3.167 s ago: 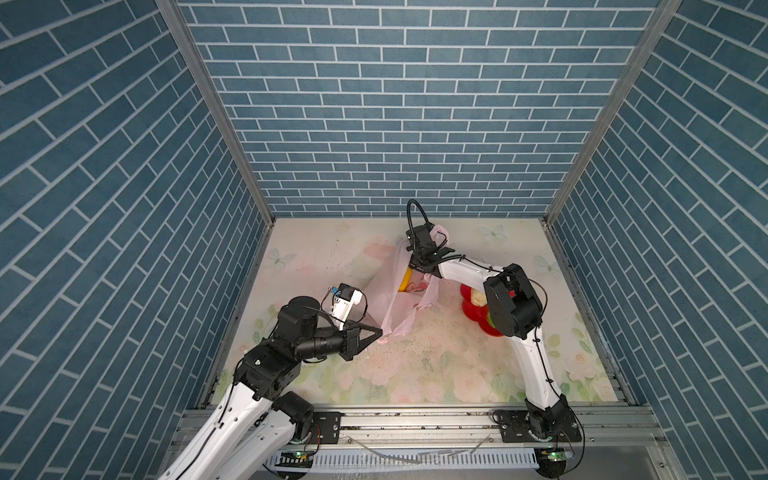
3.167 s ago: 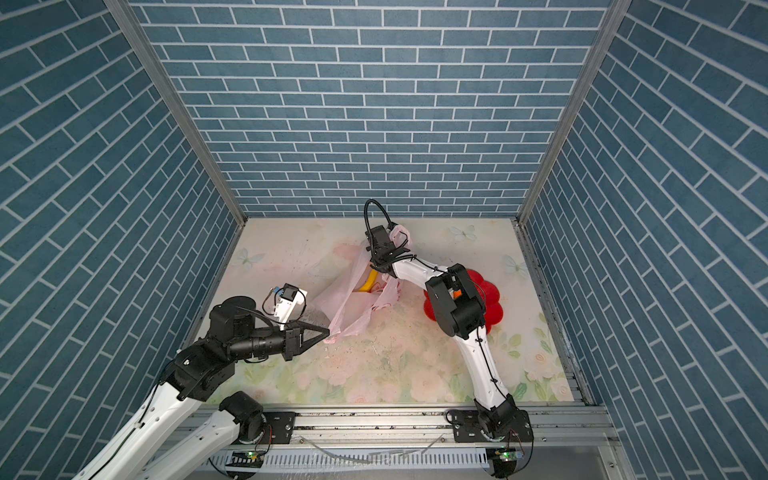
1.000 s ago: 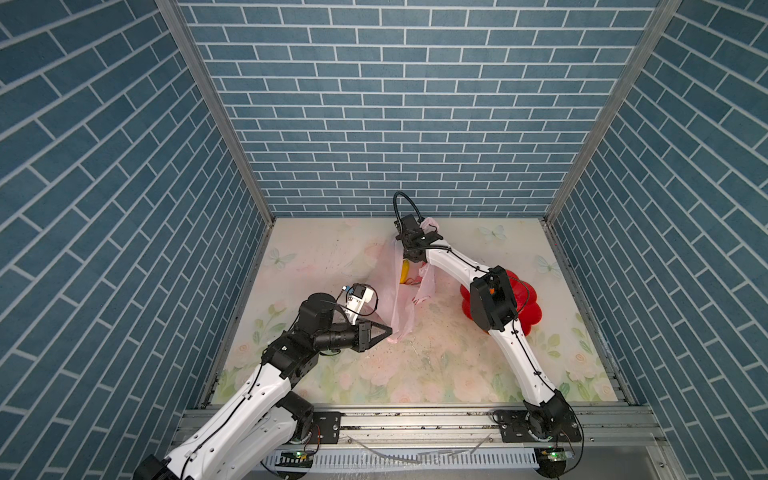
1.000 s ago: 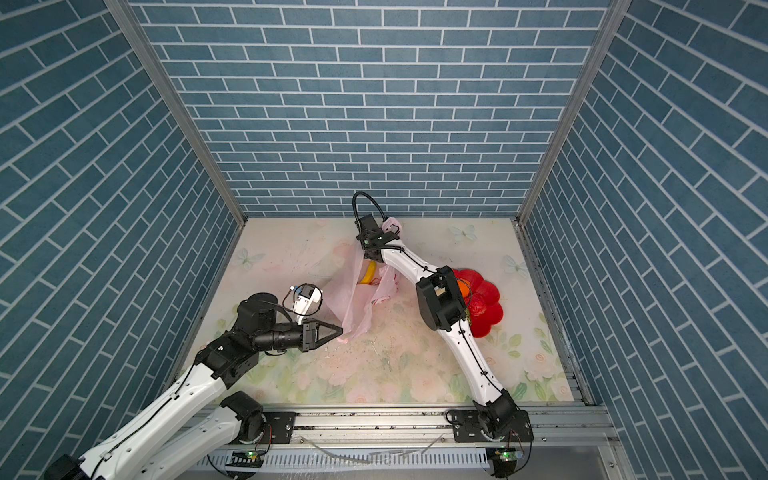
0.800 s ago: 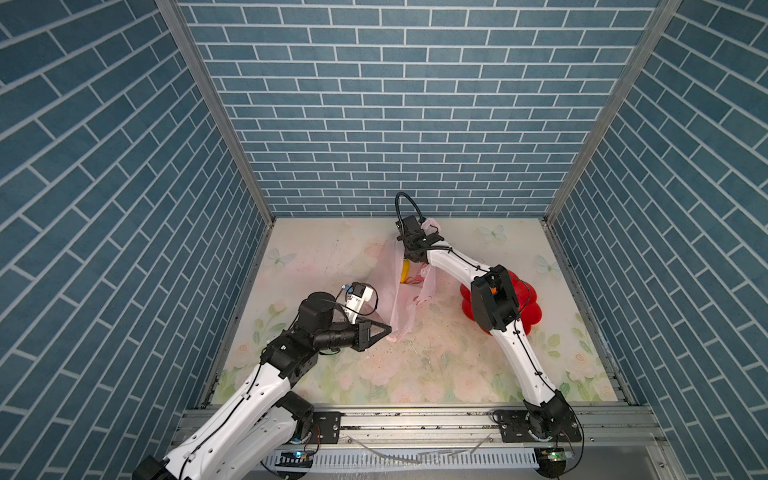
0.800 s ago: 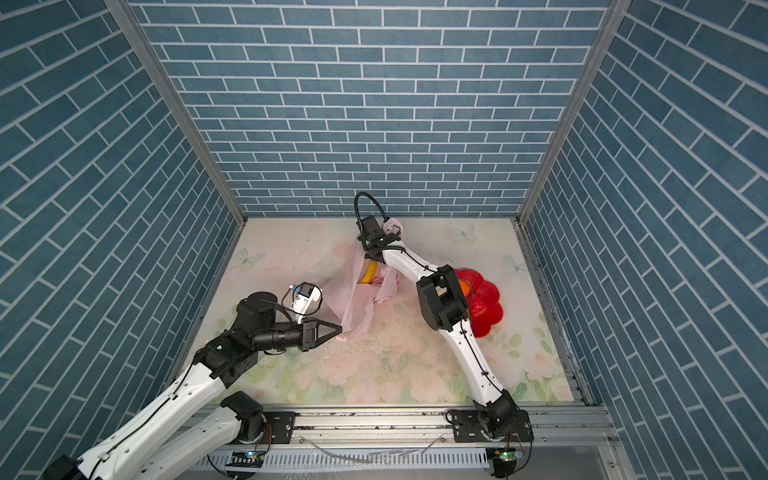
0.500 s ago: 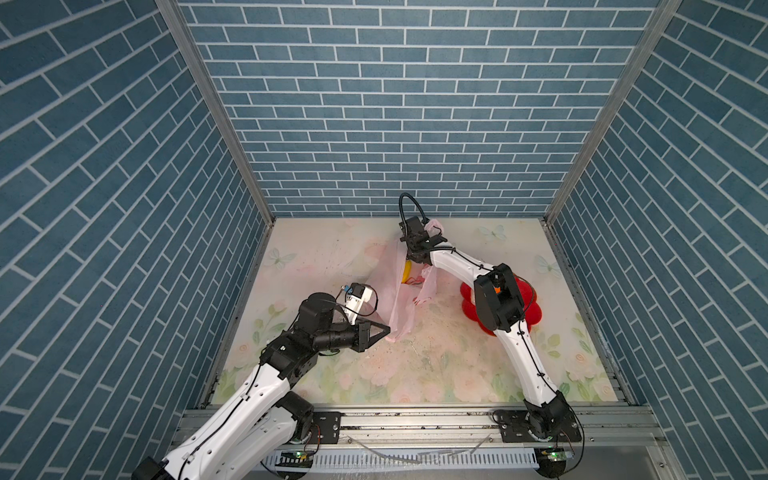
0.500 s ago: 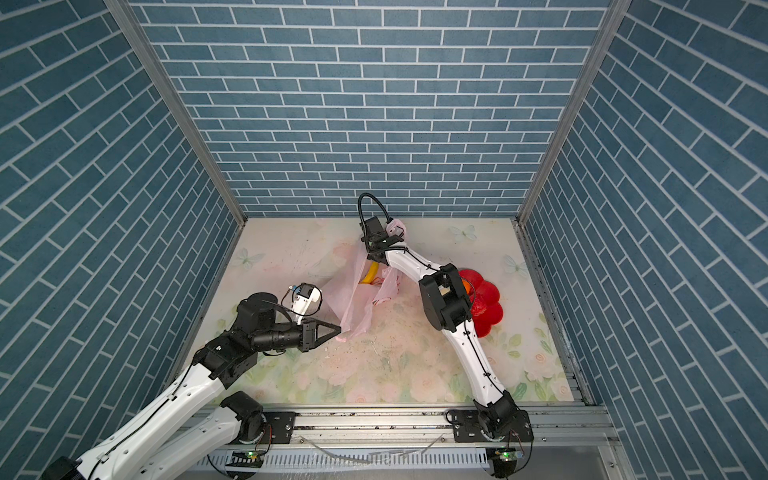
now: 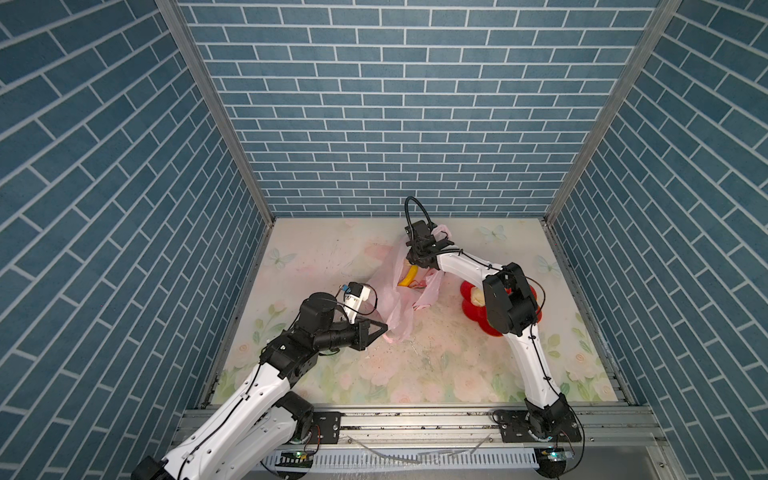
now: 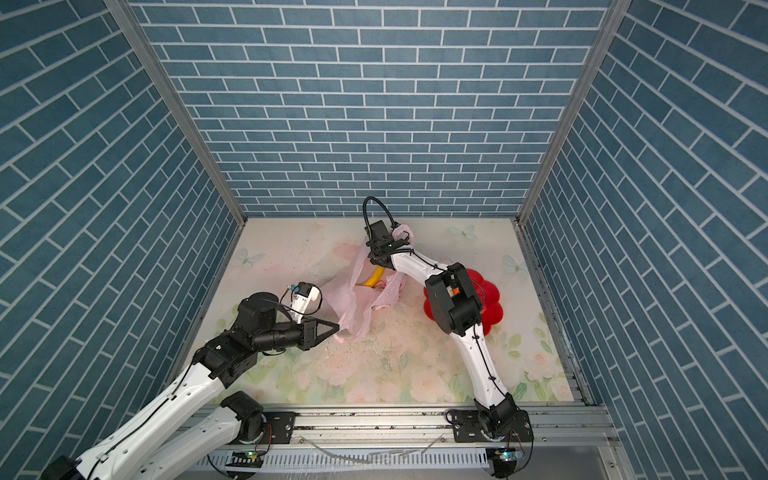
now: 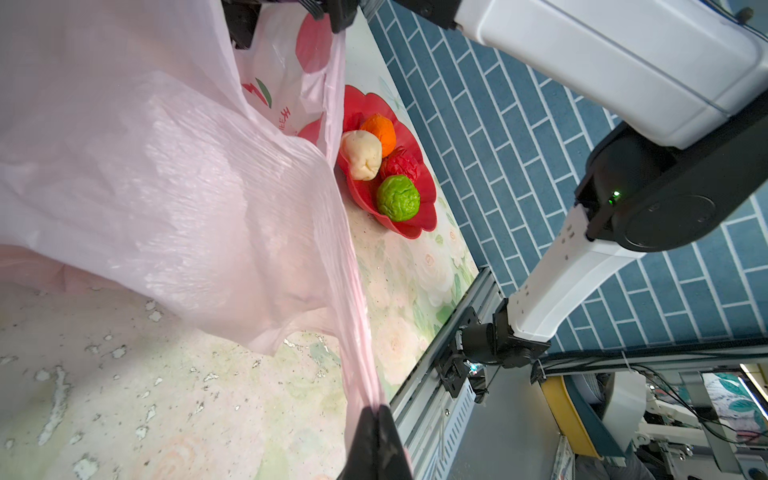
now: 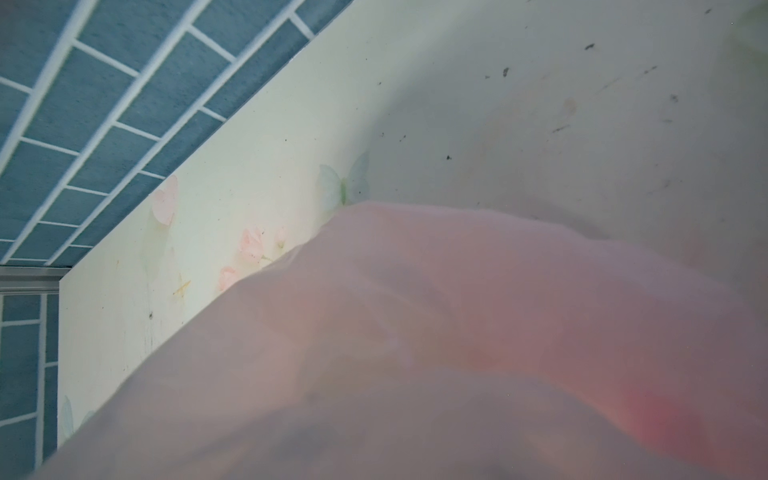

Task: Take the fake fruits out of the plastic bag

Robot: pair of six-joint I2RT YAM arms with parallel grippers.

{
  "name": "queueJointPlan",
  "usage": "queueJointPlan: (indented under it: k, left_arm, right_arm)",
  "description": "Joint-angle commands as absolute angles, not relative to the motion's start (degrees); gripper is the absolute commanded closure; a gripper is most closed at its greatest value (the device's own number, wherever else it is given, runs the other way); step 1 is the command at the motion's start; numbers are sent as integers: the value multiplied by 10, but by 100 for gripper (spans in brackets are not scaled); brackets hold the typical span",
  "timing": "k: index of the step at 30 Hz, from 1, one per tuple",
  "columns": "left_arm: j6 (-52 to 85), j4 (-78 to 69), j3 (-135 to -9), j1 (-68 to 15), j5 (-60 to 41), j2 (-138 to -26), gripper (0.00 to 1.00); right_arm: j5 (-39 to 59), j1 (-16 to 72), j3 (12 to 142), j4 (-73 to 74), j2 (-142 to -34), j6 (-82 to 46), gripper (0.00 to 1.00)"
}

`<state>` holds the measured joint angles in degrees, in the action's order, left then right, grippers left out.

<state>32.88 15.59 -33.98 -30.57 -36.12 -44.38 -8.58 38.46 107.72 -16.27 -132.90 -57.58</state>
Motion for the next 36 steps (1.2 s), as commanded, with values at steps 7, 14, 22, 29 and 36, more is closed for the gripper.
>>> queueJointPlan:
  k: [7, 14, 22, 29, 36]
  left_arm:
    - [316, 123, -356, -308, -273, -469, 96]
    - [332, 98, -349, -309, -205, -480, 96]
    - [332, 88, -353, -308, -141, -493, 96]
    - [337, 72, -353, -308, -133, -510, 96]
    - [343, 64, -352, -308, -122, -509, 96]
  right_arm:
    - [-62, 406, 1000, -136, -1230, -548, 100]
    - [-50, 421, 949, -140, -1189, -531, 100]
    - [-42, 429, 901, -158, -1143, -509, 100]
    - [-31, 429, 855, -173, -1090, -494, 100]
    - [-4, 429, 832, -209, -1047, -479, 100]
